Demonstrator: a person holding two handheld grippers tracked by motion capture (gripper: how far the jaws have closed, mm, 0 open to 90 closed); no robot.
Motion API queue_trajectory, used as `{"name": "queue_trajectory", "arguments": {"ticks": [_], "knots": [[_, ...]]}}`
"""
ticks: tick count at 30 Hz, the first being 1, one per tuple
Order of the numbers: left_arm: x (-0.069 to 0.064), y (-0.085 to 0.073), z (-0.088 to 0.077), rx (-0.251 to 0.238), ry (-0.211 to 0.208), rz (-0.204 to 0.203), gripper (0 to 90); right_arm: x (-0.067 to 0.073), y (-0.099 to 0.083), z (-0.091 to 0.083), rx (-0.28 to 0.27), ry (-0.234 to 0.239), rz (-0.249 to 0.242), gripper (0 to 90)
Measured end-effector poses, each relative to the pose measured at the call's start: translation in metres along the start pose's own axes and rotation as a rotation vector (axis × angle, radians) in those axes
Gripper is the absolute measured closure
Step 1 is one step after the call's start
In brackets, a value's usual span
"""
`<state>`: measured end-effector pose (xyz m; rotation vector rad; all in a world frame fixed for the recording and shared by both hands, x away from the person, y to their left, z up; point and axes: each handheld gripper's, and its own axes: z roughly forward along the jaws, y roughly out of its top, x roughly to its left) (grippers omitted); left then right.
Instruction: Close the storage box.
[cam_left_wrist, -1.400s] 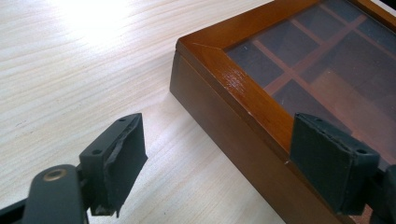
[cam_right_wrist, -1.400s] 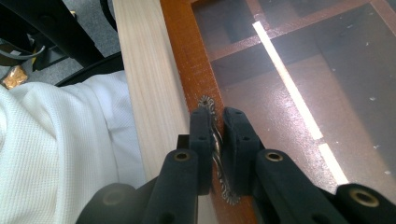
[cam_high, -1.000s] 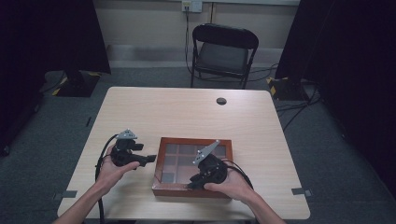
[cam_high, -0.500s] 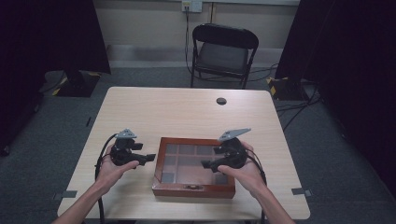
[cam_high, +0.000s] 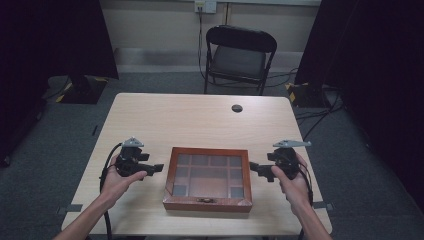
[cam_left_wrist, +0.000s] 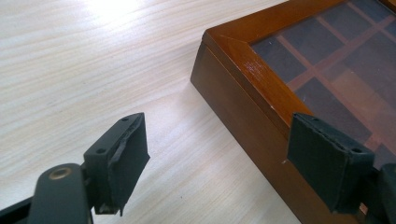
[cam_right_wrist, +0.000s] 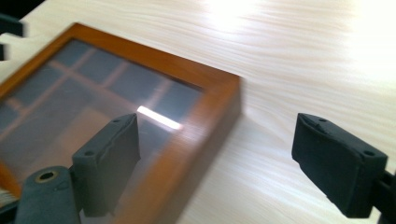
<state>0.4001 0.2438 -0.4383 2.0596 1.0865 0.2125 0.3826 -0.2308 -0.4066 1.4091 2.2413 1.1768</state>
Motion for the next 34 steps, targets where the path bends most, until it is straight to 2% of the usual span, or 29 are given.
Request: {"name": "queue_trajectory", "arguments": {"ticks": [3, 5, 7, 8, 10, 11, 13, 15, 18, 19, 20, 21, 22, 25, 29, 31, 34], "knots": [[0.004, -0.004, -0.001, 0.026, 0.014, 0.004, 20.6, -0.015, -0.009, -0.001, 0.029, -0.035, 0.04, 14.8], [0.011, -0.006, -0.002, 0.042, 0.033, -0.005, 20.6, -0.022, -0.016, 0.001, 0.051, -0.083, 0.048, 14.8], [0.021, -0.009, -0.003, 0.041, 0.057, -0.033, 20.6, -0.031, -0.026, 0.007, 0.081, -0.129, 0.053, 14.8], [0.026, -0.011, -0.004, 0.05, 0.068, -0.044, 20.5, -0.035, -0.03, 0.01, 0.102, -0.142, 0.071, 14.9], [0.039, -0.016, -0.003, 0.064, 0.097, -0.07, 20.4, -0.041, -0.037, 0.017, 0.158, -0.179, 0.08, 15.0], [0.043, -0.018, -0.003, 0.071, 0.104, -0.075, 19.9, -0.045, -0.039, 0.021, 0.187, -0.194, 0.071, 15.0], [0.053, -0.023, -0.002, 0.077, 0.134, -0.086, 19.9, -0.052, -0.041, 0.027, 0.22, -0.202, 0.098, 15.0], [0.06, -0.028, 0.001, 0.091, 0.142, -0.115, 20.1, -0.055, -0.044, 0.031, 0.208, -0.235, 0.1, 15.0], [0.06, -0.032, 0.005, 0.112, 0.164, -0.125, 19.9, -0.057, -0.05, 0.038, 0.191, -0.307, 0.092, 15.0], [0.059, -0.033, 0.008, 0.127, 0.177, -0.111, 19.3, -0.058, -0.053, 0.04, 0.195, -0.315, 0.08, 13.2], [0.058, -0.034, 0.011, 0.141, 0.217, -0.099, 19.3, -0.057, -0.055, 0.041, 0.179, -0.345, 0.063, 12.1], [0.056, -0.034, 0.013, 0.148, 0.25, -0.08, 19.2, -0.057, -0.057, 0.042, 0.164, -0.348, 0.07, 11.5], [0.054, -0.035, 0.015, 0.144, 0.264, -0.065, 18.6, -0.058, -0.058, 0.042, 0.146, -0.361, 0.069, 10.5], [0.052, -0.039, 0.019, 0.108, 0.296, -0.03, 14.8, -0.06, -0.065, 0.046, 0.093, -0.378, 0.068, 0.0], [0.052, -0.046, 0.025, 0.039, 0.3, -0.014, 5.8, -0.061, -0.07, 0.047, 0.037, -0.374, 0.055, 0.0], [0.052, -0.05, 0.028, -0.011, 0.286, -0.006, 0.0, -0.061, -0.07, 0.048, 0.032, -0.372, 0.054, 0.0], [0.052, -0.05, 0.029, -0.014, 0.283, -0.006, 0.0, -0.061, -0.07, 0.048, 0.031, -0.375, 0.058, 0.0]]}}
